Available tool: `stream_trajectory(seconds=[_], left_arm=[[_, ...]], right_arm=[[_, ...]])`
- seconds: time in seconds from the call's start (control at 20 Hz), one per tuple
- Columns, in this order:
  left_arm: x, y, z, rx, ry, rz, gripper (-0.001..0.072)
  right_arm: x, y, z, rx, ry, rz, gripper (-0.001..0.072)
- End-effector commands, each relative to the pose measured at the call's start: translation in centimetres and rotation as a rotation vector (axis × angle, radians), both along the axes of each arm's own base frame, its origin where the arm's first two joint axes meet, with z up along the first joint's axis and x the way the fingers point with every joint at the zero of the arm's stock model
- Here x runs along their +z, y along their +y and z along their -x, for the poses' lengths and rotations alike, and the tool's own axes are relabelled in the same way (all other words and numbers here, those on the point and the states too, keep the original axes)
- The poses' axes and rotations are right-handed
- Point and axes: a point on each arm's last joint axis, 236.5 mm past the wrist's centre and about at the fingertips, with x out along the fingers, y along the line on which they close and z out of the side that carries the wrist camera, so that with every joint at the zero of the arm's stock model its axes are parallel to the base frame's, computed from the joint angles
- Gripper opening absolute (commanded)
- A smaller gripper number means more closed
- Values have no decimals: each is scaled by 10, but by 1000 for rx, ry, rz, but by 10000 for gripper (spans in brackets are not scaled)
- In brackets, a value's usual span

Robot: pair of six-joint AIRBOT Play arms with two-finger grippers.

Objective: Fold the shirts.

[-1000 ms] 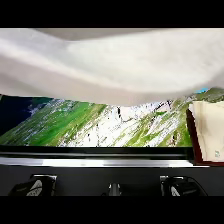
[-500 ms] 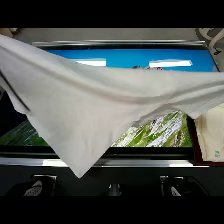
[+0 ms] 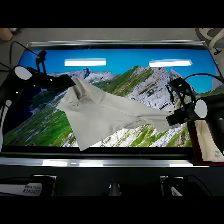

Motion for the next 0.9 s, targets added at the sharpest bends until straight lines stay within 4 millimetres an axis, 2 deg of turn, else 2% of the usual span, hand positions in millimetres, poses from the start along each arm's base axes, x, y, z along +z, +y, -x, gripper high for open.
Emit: stream_trajectory(seconds=[0.0, 0.15, 0.2, 0.25, 0.3, 0.4, 0.5, 0.6, 0.7, 0.85], left_arm=[[-64, 12, 45, -65, 325, -37, 720], [-55, 101, 105, -70, 538, -221, 720], [-47, 120, 122, -49, 551, -232, 720], [-42, 129, 136, -9, 550, -208, 720], [-43, 127, 152, 25, 548, -162, 716], [-67, 106, 192, 75, 561, -70, 715], [-104, 62, 236, 91, 601, 59, 715], [-132, 24, 265, 93, 627, 150, 715], [-149, 3, 274, 102, 628, 166, 714], [-149, -26, 260, 90, 561, 187, 715]], right_arm=[[-26, 6, 4, 12, 48, -17, 18], [-26, 6, 5, 35, 54, -8, 18], [-26, 6, 5, 35, 55, -9, 18], [-26, 6, 5, 35, 56, -10, 18], [-26, 7, 5, 36, 54, -13, 18], [-26, 10, 3, 37, 46, -27, 19], [-25, 15, 1, 42, 35, -50, 19], [-25, 22, 1, 58, 34, -73, 19], [-26, 26, 2, 71, 41, -86, 19], [-27, 26, 4, 80, 51, -85, 19]])
